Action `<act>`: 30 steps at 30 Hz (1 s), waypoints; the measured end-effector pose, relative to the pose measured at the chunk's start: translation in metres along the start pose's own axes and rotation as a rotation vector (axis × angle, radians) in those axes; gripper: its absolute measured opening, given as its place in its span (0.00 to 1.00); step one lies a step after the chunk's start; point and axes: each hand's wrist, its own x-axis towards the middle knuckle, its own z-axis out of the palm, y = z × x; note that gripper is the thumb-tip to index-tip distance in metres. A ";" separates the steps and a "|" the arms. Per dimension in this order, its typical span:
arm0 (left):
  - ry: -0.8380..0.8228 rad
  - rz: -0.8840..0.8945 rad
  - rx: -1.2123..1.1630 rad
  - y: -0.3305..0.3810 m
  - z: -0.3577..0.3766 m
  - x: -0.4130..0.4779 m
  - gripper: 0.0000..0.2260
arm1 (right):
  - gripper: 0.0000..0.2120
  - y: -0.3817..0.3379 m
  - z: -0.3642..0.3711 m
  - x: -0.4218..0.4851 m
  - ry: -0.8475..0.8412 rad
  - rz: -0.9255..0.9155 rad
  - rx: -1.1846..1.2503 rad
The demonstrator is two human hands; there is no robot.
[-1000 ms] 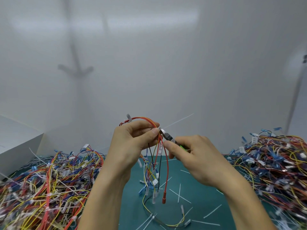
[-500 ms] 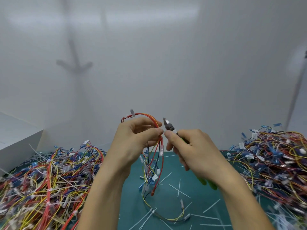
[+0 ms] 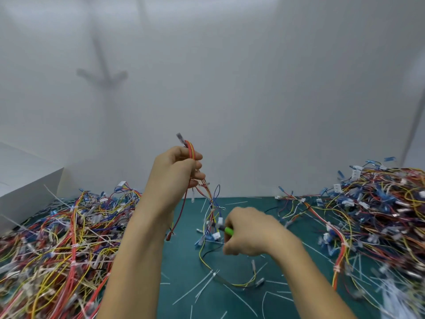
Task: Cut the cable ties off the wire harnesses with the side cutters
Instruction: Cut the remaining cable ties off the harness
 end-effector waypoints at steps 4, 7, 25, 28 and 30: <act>-0.004 0.008 0.037 -0.002 -0.002 0.001 0.14 | 0.19 -0.017 0.027 0.010 -0.042 -0.025 -0.024; -0.032 0.019 0.063 -0.003 -0.002 0.002 0.16 | 0.21 -0.024 0.043 0.015 -0.066 -0.018 -0.023; 0.122 -0.057 0.181 -0.024 -0.017 0.019 0.13 | 0.08 0.016 -0.013 0.002 -0.083 -0.164 1.081; 0.167 -0.111 0.302 -0.023 -0.019 0.025 0.14 | 0.07 0.017 -0.025 -0.003 -0.024 -0.226 1.313; 0.128 -0.098 0.244 -0.018 -0.016 0.020 0.11 | 0.05 0.012 -0.030 -0.005 0.008 -0.279 1.442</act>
